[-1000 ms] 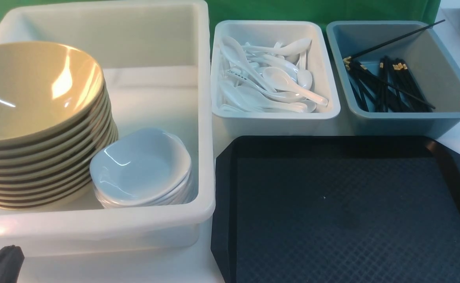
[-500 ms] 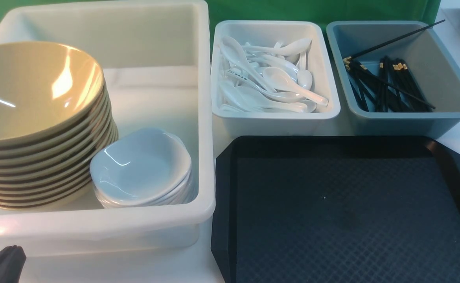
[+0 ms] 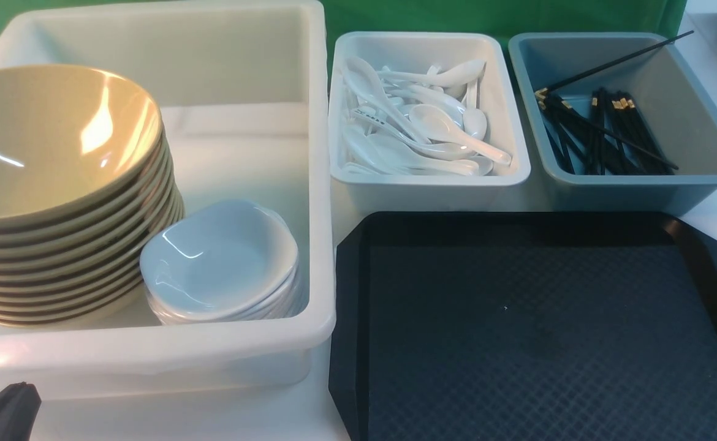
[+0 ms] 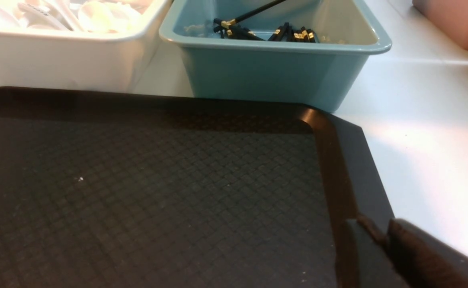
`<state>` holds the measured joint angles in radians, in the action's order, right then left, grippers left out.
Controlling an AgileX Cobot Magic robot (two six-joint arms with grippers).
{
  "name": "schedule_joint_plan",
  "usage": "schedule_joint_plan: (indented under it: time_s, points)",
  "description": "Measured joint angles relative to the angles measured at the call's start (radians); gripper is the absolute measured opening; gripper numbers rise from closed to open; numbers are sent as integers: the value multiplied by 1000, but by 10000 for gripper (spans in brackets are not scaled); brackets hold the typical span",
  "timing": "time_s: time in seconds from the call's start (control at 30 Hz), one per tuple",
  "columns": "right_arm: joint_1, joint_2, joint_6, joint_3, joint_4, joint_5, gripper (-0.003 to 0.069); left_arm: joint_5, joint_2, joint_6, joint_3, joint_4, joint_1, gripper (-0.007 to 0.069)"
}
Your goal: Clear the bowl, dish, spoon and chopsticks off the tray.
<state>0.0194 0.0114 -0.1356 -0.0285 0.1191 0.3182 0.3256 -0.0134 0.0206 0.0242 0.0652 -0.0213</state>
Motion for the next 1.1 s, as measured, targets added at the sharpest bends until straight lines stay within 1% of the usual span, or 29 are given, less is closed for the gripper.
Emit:
schedule_joint_plan:
  time_s: [1.1]
  points:
    - [0, 0, 0, 0, 0, 0, 161, 0, 0, 0, 0, 0, 0, -8]
